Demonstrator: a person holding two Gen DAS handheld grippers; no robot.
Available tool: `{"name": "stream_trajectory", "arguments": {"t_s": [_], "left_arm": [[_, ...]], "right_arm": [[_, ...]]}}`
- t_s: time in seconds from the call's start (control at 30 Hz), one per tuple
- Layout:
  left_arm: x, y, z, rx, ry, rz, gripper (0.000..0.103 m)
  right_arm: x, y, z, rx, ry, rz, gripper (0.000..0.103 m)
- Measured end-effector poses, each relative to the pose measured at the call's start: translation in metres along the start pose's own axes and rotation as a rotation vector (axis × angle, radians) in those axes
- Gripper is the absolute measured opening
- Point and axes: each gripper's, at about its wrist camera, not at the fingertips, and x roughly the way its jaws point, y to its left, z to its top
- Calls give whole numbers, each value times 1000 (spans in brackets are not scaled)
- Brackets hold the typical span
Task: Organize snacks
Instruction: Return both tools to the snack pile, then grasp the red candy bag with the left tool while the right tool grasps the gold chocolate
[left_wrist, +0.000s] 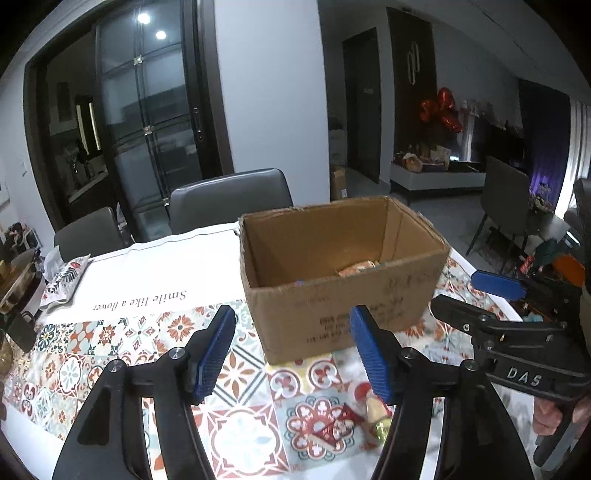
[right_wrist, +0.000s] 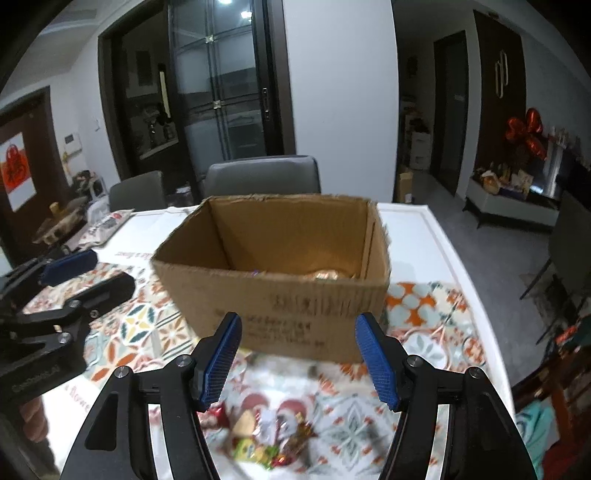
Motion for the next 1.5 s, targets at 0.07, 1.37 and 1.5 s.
{"name": "stream_trajectory", "arguments": {"t_s": [0.07,1.37,1.5], "left_arm": [[-5,-4,-7,8,-5,-2,64],[50,-22,-107,-60,253,-155,59],[61,-24,-111,-56,279,-159,58]], "right_arm": [[-2,-1,-8,21,13,30,65],[39,-4,-108,81,244,41,49],[49,-8,-112,95,269,36,44]]}}
